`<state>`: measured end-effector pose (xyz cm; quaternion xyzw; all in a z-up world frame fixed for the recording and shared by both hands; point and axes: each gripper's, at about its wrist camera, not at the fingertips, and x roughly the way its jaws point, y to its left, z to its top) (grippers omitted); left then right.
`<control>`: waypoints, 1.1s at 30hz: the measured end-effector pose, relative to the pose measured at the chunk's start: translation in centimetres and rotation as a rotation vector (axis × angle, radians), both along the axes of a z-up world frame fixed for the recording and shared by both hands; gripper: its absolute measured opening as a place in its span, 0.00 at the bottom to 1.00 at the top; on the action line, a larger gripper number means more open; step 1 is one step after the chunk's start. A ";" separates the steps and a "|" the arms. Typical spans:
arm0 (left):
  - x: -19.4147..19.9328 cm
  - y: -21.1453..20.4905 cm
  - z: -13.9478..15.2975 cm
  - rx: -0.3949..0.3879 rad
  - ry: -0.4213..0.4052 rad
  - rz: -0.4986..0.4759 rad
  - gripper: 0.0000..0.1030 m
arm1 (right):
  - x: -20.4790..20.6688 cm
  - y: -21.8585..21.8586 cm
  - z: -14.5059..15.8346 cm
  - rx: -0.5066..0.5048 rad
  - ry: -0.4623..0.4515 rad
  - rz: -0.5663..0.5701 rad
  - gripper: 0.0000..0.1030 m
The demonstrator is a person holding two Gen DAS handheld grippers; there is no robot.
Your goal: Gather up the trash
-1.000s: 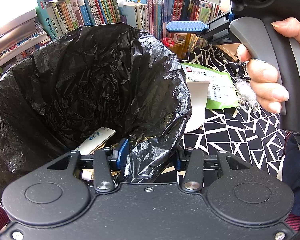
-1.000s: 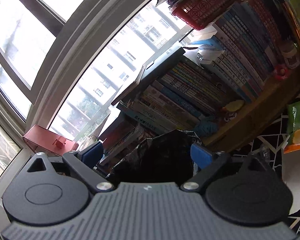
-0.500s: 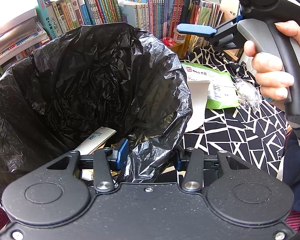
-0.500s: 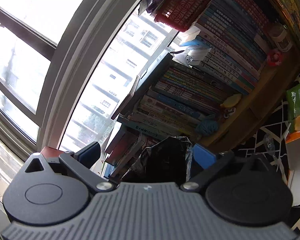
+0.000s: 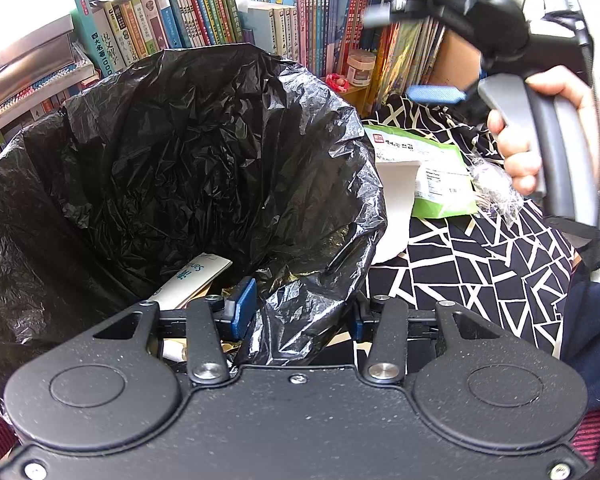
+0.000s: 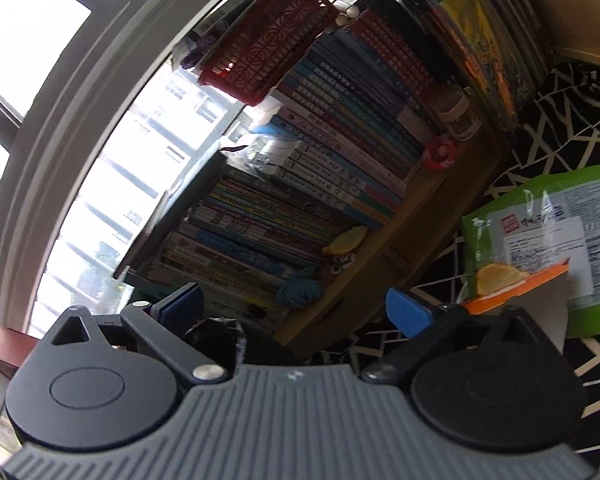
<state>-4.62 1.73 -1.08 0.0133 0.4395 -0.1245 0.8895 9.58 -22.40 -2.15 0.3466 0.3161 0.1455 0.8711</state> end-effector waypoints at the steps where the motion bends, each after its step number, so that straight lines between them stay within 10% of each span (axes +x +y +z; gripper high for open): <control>1: 0.0 0.0 0.0 0.000 0.000 0.000 0.43 | 0.2 -0.1 -0.3 -0.063 0.029 -0.033 0.99; 11: 0.0 0.0 0.0 0.002 -0.001 0.000 0.43 | 3.0 0.7 -6.3 -0.435 0.141 -0.108 0.99; 22: 0.0 0.0 -0.3 0.008 0.000 0.001 0.43 | 5.7 0.2 -12.2 -0.314 0.256 -0.152 0.99; 27: 0.0 -0.3 -0.3 0.011 0.000 0.002 0.44 | 5.5 -1.3 -13.6 -0.166 0.297 -0.201 0.42; 33: -0.1 -0.3 -0.3 0.014 0.002 0.002 0.44 | 5.1 -0.6 -11.3 -0.223 0.258 -0.233 0.12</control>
